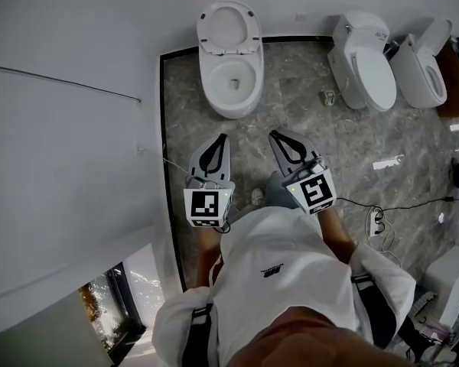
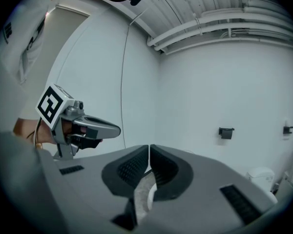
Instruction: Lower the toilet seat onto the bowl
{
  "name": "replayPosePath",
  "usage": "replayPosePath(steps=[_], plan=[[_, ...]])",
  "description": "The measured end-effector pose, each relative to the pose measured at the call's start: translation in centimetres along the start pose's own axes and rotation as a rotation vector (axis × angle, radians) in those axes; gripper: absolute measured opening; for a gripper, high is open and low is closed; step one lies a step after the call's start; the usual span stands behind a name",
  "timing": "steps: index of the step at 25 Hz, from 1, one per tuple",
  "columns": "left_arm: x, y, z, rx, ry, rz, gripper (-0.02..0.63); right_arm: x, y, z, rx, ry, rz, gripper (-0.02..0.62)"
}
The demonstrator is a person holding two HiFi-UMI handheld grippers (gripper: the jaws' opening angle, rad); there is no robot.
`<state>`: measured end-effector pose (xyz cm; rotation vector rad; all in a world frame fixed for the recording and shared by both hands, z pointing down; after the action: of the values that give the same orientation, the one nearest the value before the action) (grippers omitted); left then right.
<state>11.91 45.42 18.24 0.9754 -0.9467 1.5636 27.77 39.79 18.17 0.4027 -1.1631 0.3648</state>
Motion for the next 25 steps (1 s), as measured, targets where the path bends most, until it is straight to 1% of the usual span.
replayPosePath(steps=[10,19,25], plan=[[-1.0,3.5,3.6,0.016,-0.004,0.011,0.031,-1.0,-2.0,4.4,0.008,0.016,-0.01,0.034],[-3.1,8.0,8.4,0.025,-0.006,0.028,0.031,-2.7,-5.6,9.7,0.026,0.014,-0.001,0.034],[-4.3,10.8,11.7,0.026,0.008,0.021,0.032,-4.1,-7.9,13.4,0.013,0.018,-0.001,0.034]])
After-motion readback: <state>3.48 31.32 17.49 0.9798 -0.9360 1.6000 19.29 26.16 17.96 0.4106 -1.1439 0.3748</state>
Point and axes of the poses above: the fingertips, and each gripper's own axes: z forward along the fingers, y to its left, x out of its underside, the point moved 6 cm from there along -z, backward along the fingers, and after that the axes turned 13 degrees about y, right-handed, at the moved point
